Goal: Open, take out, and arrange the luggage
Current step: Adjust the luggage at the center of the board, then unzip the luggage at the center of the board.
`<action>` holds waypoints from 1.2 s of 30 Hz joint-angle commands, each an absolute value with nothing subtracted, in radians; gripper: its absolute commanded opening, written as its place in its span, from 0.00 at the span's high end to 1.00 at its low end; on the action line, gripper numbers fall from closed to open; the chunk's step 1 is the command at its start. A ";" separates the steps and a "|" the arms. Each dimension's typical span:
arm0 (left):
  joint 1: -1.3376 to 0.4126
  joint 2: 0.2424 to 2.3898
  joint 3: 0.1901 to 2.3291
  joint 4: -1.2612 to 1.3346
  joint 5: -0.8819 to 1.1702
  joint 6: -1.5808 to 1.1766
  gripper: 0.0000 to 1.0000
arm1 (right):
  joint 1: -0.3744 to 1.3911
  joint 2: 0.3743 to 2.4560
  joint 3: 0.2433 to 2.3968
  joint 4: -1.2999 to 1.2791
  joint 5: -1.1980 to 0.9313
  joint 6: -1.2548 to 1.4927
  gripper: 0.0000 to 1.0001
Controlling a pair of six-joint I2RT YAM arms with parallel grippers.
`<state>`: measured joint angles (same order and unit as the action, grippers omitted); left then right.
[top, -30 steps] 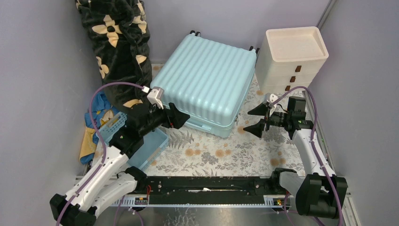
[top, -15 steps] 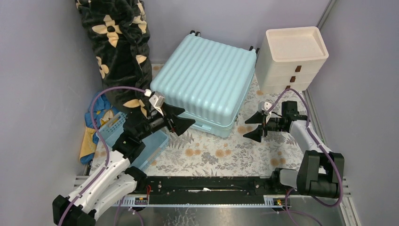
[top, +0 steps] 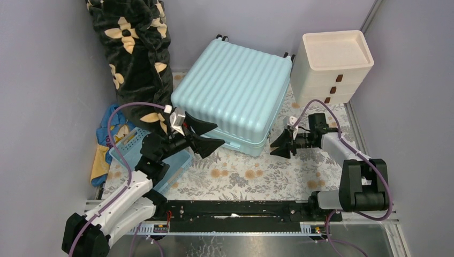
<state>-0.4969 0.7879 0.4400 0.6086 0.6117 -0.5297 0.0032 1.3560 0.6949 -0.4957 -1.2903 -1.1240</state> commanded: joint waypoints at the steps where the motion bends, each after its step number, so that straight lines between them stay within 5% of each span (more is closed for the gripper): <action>1: -0.500 0.794 0.425 0.779 0.626 -0.589 0.01 | 0.058 1.370 0.723 -0.312 -1.249 -0.921 0.53; 17: -0.509 0.861 0.457 0.784 0.643 -0.577 0.01 | 0.069 1.368 0.700 -0.097 -1.186 -0.657 0.51; 27: -0.514 0.860 0.451 0.774 0.629 -0.558 0.01 | 0.062 1.401 0.837 -0.679 -1.252 -1.275 0.51; 36: -0.514 0.868 0.457 0.746 0.626 -0.525 0.01 | 0.041 1.350 0.750 -0.316 -1.216 -0.916 0.52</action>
